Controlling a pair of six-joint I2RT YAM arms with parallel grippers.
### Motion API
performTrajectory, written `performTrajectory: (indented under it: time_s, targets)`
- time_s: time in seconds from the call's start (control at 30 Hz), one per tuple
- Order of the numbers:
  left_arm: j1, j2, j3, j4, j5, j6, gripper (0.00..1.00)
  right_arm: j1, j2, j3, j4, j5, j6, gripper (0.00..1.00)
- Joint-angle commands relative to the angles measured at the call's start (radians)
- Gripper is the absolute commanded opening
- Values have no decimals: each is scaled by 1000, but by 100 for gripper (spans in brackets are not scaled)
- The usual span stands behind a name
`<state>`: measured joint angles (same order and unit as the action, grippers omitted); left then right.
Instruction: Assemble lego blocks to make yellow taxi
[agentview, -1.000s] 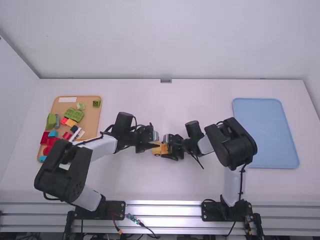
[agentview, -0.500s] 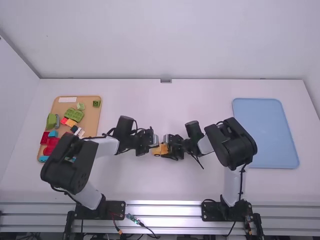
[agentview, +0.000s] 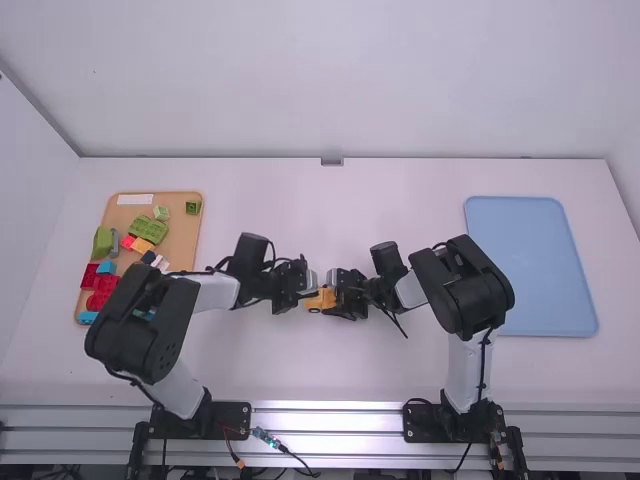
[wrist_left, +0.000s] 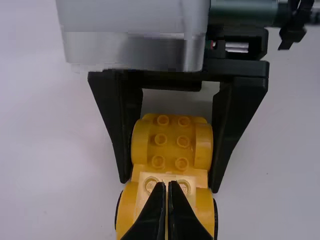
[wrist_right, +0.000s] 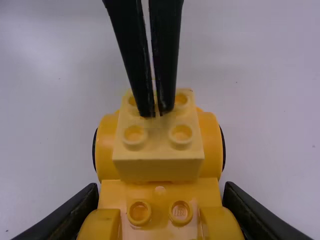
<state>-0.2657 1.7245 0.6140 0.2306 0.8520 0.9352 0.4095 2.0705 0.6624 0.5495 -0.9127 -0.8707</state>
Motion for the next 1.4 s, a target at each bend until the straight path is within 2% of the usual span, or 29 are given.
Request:
performTrajectory:
  time_s: [0.0, 0.4, 0.77, 1.0, 1.07, 1.13, 1.23, 1.27, 1.37]
  targets:
    - [-1, 34, -13, -5, 22, -3, 2, 4, 25, -22, -14, 76, -16, 50]
    - [-9, 140, 10, -13, 8, 0, 2, 3, 25, -22, -14, 76, -16, 50]
    - [-10, 171, -55, -10, -261, -82, 2, 3, 25, -21, -10, 76, -16, 50]
    - [-8, 157, -56, 17, -199, -76, 2, 3, 25, -21, -10, 77, -16, 51]
    - [-9, 139, -37, 9, -151, -76, 7, 3, 25, -21, -10, 80, -16, 52]
    - [-7, 102, -18, 4, -126, -89, 19, 3, 25, -21, -10, 83, -16, 52]
    - [5, 18, 0, -2, -152, -130, 66, 3, 25, -21, -10, 83, -16, 55]
    - [8, -24, 7, -8, -179, -148, 98, 3, 25, -21, -10, 83, -16, 55]
    - [24, -155, 18, -15, -227, -208, 99, 3, 25, -21, -11, 83, -16, 55]
